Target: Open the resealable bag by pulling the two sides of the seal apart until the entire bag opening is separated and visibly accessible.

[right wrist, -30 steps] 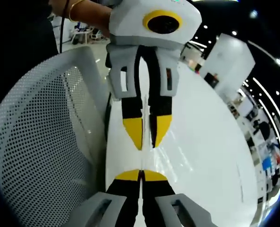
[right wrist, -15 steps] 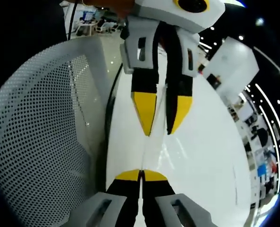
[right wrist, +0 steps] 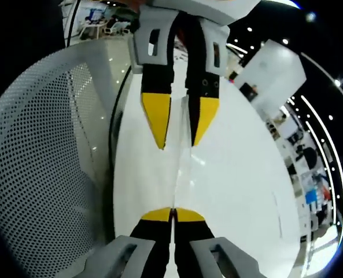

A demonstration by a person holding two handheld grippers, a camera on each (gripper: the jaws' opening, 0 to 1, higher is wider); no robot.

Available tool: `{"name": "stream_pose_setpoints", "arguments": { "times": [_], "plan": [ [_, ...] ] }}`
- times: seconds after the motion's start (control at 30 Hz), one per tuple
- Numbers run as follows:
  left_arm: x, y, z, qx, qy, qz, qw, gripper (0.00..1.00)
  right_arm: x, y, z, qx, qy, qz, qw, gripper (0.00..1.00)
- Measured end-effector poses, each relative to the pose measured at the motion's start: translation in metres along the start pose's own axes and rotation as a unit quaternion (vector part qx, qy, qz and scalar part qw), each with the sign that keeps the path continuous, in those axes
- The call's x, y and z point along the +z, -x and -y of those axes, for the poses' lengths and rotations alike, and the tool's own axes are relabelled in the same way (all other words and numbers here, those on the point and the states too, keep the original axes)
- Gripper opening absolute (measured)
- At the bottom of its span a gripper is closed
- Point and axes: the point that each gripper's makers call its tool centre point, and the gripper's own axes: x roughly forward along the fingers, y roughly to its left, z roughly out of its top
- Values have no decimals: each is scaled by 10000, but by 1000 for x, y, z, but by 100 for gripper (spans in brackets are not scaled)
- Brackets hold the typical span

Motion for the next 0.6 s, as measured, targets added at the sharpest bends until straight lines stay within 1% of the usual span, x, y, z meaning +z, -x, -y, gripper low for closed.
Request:
{"name": "stream_pose_setpoints", "arguments": {
  "times": [0.07,0.13,0.23,0.27,0.33,0.4,0.47,0.57,0.6],
  "plan": [
    [2,2,-3,60,38,27,10000,15,-1,5,10,-240,57,-42,9997,0],
    [6,5,-7,122,91,104,9998,16,-1,10,18,-465,245,-92,9986,0],
    [15,9,-12,199,180,254,9993,18,3,15,23,-634,361,-85,9973,0],
    [18,11,-14,221,209,292,9991,18,4,16,24,-673,482,-109,9965,0],
    [21,14,-15,241,197,284,9991,19,8,17,21,-635,624,-114,9960,0],
    [26,17,-15,298,79,267,9992,20,10,16,16,-560,752,-106,9955,0],
    [36,20,-14,292,76,354,9989,20,12,16,13,-530,771,-79,9956,0],
    [44,20,-15,292,106,412,9987,20,19,16,5,-400,809,-1,9959,0],
    [44,19,-16,293,115,401,9987,20,21,15,2,-351,828,21,9959,0]
  ]
}}
